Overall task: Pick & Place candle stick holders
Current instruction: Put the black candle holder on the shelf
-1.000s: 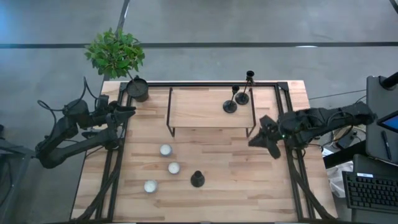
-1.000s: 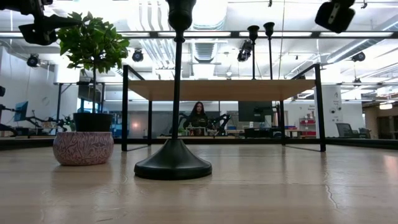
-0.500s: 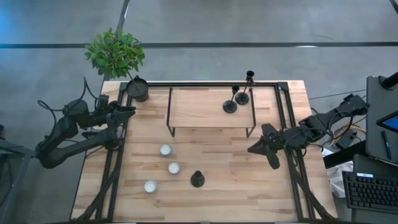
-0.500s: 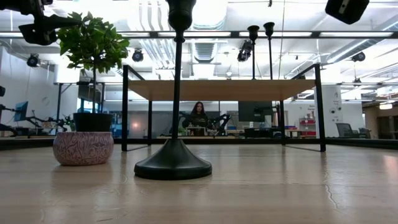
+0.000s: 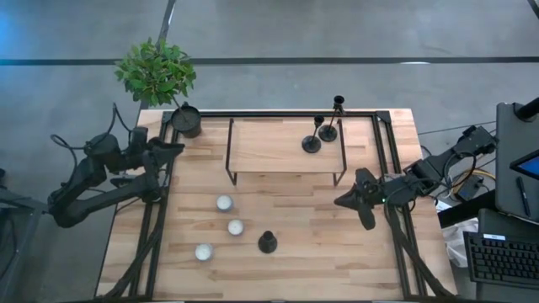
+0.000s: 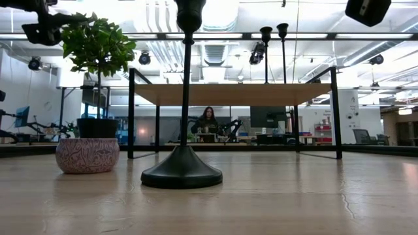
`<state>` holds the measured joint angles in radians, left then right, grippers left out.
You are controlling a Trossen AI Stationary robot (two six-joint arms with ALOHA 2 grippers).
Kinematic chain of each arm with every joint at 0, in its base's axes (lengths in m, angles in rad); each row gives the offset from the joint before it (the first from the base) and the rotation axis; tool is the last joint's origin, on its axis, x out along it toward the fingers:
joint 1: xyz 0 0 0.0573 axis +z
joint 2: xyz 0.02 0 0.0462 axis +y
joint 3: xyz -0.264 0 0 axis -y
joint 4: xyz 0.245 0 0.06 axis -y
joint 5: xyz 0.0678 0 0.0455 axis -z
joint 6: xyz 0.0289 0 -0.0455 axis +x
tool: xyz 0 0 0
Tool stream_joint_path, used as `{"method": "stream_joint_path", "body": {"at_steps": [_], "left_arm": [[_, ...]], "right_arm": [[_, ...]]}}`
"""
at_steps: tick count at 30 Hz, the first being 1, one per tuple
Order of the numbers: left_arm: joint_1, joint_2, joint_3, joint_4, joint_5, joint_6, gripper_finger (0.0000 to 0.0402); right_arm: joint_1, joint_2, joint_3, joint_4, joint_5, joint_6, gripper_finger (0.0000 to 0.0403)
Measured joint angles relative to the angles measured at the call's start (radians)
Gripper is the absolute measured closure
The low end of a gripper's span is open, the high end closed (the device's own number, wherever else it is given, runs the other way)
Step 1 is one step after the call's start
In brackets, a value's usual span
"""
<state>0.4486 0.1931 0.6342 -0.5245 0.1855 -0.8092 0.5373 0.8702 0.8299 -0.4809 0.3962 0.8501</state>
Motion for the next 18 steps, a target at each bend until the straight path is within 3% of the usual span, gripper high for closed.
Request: {"method": "stream_joint_path", "body": {"at_steps": [11,18], "left_arm": [[0.000,0.003,0.000,-0.008,0.011,-0.088,0.0161],[0.001,0.005,0.000,-0.010,0.006,-0.086,0.0161]], "right_arm": [[0.000,0.007,0.000,-0.024,0.026,0.003,0.0394],[0.034,0.151,-0.017,0.187,0.024,-0.122,0.0394]]}}
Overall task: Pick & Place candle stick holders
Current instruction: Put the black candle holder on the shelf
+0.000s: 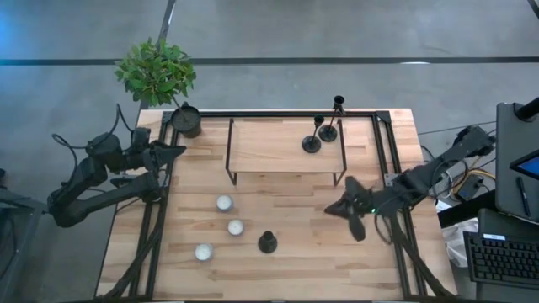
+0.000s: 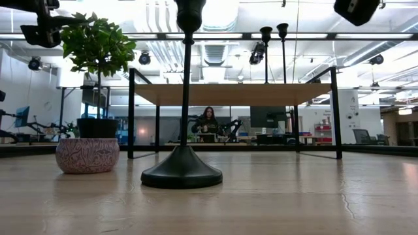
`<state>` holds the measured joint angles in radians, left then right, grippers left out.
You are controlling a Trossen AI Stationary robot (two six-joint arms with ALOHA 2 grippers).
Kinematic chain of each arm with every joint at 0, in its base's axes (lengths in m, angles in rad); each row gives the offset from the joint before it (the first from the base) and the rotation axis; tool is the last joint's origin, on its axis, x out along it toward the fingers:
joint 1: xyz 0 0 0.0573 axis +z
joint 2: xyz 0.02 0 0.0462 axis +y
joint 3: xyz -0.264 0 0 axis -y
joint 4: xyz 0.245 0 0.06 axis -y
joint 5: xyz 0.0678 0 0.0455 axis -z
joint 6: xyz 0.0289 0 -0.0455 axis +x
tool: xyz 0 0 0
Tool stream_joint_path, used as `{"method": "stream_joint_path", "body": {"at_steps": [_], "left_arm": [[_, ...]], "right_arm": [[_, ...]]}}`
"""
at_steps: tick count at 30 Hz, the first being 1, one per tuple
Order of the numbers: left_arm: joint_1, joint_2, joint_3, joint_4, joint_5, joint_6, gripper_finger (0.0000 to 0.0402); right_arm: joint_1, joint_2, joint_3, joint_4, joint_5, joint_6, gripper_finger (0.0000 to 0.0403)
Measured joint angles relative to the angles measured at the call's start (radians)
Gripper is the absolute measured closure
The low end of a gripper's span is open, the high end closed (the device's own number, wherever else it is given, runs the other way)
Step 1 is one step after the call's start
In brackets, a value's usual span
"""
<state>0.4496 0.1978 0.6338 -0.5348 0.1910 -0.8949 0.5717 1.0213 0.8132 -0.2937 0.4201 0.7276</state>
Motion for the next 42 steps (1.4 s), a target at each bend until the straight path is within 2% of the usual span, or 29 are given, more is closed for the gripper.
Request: {"method": "stream_joint_path", "body": {"at_steps": [8,12,17,20,26,31,37,42], "left_arm": [[0.000,0.000,0.000,0.000,-0.001,0.001,0.0161],[0.000,0.000,0.000,0.000,-0.001,0.001,0.0161],[0.000,0.000,0.000,0.000,-0.001,0.001,0.0161],[0.000,0.000,0.000,0.000,-0.001,0.001,0.0161],[0.000,0.000,0.000,0.000,-0.002,0.001,0.0161],[0.000,0.000,0.000,0.000,-0.001,0.001,0.0161],[-0.001,0.000,0.000,0.000,-0.002,0.001,0.0161],[-0.001,0.000,0.000,-0.001,-0.002,0.001,0.0161]], "right_arm": [[0.011,0.284,-0.002,0.261,0.005,-0.185,0.0394],[0.011,0.426,-0.002,0.427,0.049,-0.268,0.0394],[0.009,0.586,-0.002,0.569,0.055,-0.250,0.0394],[-0.002,0.658,0.006,0.631,0.052,-0.183,0.0394],[-0.033,0.727,0.043,0.643,0.052,-0.164,0.0364],[-0.059,0.750,0.063,0.664,0.053,-0.250,0.0327],[-0.084,0.785,0.098,0.680,0.051,-0.285,0.0303],[-0.095,0.813,0.126,0.683,-0.024,-0.273,0.0291]]}}
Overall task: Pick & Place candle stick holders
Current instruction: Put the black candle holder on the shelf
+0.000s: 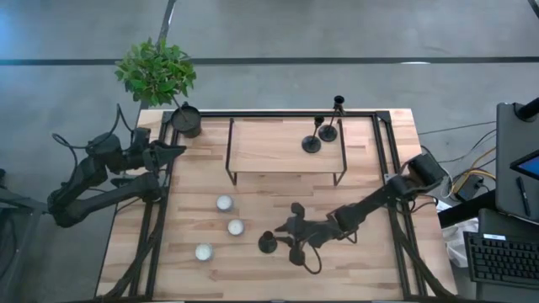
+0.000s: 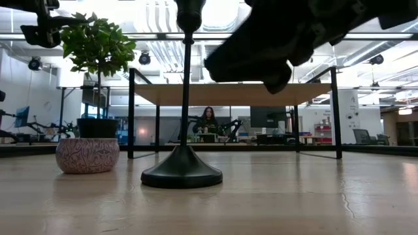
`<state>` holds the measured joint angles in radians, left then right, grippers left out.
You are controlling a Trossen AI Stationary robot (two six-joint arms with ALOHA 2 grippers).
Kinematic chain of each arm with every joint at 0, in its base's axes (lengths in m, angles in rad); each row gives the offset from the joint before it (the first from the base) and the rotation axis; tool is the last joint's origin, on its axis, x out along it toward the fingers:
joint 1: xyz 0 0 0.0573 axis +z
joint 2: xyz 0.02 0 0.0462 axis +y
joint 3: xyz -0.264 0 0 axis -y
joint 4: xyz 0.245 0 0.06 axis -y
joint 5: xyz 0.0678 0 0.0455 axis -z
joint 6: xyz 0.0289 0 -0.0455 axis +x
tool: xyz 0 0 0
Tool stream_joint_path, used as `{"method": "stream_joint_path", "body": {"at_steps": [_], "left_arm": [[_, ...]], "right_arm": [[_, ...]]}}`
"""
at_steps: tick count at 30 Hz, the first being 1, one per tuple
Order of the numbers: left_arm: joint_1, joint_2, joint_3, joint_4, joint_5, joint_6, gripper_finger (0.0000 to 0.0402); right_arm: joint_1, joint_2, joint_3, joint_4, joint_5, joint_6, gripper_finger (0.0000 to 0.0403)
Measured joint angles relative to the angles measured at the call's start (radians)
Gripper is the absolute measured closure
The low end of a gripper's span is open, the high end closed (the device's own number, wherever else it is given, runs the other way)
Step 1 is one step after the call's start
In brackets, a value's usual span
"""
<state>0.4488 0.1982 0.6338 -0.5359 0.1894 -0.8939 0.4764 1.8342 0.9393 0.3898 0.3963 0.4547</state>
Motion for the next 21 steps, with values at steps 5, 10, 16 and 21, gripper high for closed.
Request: {"method": "stream_joint_path", "body": {"at_steps": [5,10,16,21], "left_arm": [[0.000,0.000,0.000,-0.004,0.000,0.000,0.0161],[0.001,0.000,0.000,-0.004,0.000,0.000,0.0161],[0.001,0.000,0.000,-0.004,0.000,0.000,0.0161],[0.001,0.000,0.000,-0.004,0.000,0.000,0.0161]], "right_arm": [[0.001,0.019,0.016,-0.017,-0.016,0.002,0.0276],[0.001,0.028,0.033,-0.014,-0.033,0.000,0.0262],[0.000,0.031,0.041,-0.010,-0.031,-0.013,0.0252],[-0.004,0.031,0.041,-0.009,-0.031,-0.015,0.0257]]}}
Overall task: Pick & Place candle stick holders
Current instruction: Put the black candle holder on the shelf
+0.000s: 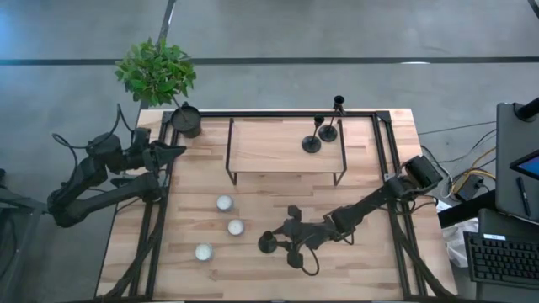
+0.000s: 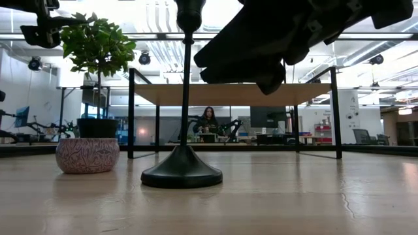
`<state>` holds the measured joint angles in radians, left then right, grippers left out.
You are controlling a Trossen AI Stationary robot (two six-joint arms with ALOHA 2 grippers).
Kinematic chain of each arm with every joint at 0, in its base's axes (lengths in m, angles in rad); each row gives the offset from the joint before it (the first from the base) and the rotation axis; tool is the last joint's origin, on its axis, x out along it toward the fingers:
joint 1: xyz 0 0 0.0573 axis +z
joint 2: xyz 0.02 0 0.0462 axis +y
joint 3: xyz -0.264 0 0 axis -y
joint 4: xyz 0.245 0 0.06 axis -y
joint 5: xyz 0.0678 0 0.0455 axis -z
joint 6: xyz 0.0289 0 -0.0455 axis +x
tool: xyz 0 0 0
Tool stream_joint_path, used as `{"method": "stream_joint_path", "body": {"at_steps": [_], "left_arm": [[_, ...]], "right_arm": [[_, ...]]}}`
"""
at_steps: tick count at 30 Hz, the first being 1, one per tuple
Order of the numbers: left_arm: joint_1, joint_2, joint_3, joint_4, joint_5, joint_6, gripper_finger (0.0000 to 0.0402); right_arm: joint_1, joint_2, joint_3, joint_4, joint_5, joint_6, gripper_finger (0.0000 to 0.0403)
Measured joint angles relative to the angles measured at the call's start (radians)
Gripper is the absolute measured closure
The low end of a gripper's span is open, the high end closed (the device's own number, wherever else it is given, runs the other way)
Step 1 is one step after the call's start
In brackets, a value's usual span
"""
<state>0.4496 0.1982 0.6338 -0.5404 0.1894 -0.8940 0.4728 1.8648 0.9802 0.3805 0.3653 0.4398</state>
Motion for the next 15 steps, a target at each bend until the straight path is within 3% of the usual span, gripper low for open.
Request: {"method": "stream_joint_path", "body": {"at_steps": [15], "left_arm": [[0.000,0.000,0.000,0.000,0.000,0.000,0.0161]], "right_arm": [[-0.018,0.084,0.095,-0.023,-0.057,-0.024,0.0287]]}}
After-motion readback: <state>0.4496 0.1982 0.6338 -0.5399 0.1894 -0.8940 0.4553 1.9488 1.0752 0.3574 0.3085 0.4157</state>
